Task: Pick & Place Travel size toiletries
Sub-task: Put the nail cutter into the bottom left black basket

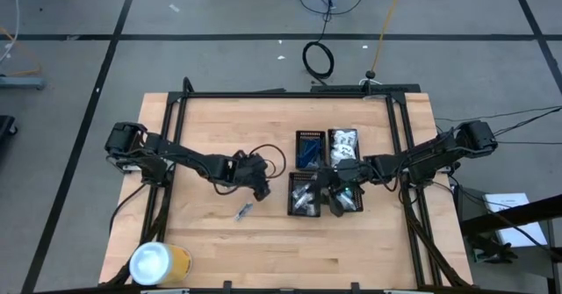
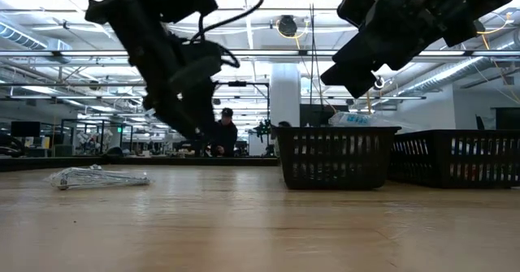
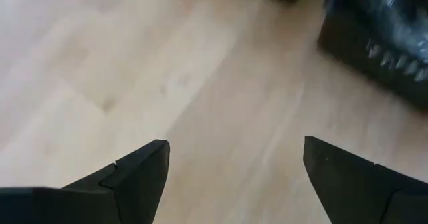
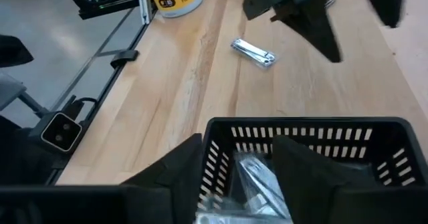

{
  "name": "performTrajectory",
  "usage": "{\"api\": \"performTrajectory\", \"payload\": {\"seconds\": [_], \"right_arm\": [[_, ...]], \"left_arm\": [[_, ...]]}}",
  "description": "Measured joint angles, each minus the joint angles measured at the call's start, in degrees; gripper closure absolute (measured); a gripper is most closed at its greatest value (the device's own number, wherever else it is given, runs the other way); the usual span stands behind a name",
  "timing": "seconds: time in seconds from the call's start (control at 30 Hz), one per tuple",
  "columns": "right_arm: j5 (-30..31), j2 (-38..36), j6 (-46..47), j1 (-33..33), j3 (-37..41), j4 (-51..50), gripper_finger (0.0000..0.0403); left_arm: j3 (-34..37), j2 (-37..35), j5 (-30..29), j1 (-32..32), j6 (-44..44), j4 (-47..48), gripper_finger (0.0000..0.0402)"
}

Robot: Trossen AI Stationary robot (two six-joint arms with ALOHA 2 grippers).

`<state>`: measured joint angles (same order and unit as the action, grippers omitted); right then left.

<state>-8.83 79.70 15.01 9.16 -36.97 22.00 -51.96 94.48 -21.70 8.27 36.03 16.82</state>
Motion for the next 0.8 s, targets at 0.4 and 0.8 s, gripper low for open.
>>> {"api": "performTrajectory", "payload": {"seconds": [0.4, 0.8], "right_arm": [[-0.2, 0.0, 0.2, 0.1, 0.0, 0.4, 0.0178], [-0.4, 0.0, 0.4, 0.1, 0.0, -0.5, 0.0182]], "left_arm": [[0.0, -2.0, 17.7, 1.0, 1.4, 23.5, 0.0064], [0.0, -6.5, 11.3, 1.7, -0.5, 40.6, 0.0064]]}}
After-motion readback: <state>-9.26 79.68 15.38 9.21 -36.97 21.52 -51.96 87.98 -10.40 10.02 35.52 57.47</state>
